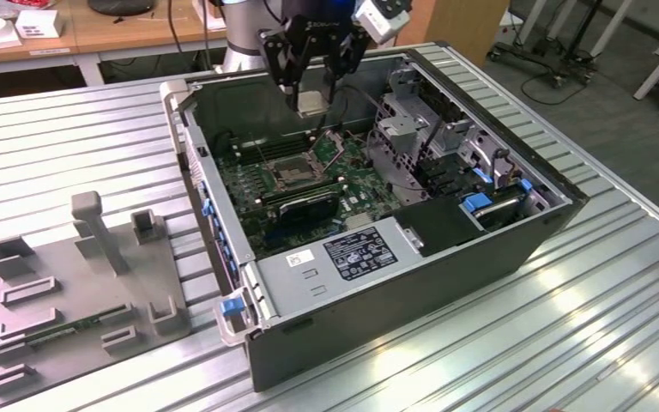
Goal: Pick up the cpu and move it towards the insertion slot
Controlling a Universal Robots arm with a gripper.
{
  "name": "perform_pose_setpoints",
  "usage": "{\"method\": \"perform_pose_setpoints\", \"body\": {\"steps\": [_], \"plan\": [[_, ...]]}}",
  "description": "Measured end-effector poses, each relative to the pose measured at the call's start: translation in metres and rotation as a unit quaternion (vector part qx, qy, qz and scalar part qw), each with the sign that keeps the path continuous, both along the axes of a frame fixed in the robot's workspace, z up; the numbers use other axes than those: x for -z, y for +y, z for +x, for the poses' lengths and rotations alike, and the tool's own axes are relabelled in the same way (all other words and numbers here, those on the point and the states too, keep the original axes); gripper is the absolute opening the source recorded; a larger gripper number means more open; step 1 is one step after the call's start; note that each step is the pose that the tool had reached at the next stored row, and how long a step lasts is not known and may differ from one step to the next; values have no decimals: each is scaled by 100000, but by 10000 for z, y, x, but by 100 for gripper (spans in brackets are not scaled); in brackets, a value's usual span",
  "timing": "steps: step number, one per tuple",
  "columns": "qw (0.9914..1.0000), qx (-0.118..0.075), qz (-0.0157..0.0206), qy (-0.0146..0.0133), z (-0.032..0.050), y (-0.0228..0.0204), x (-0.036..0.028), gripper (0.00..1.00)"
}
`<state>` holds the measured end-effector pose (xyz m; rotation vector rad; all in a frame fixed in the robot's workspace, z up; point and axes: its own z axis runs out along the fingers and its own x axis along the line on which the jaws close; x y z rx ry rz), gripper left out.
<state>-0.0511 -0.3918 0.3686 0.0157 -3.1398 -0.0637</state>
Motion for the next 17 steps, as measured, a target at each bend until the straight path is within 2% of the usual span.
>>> {"method": "perform_pose_setpoints", "body": {"steps": [4, 7, 11, 17], "plan": [[100000, -3, 23, -6, 1, 69, 64, 54], [100000, -5, 26, -4, 1, 100, 113, 54], [100000, -7, 36, -3, 1, 123, 173, 54], [100000, -3, 38, -1, 1, 126, 180, 54]]}}
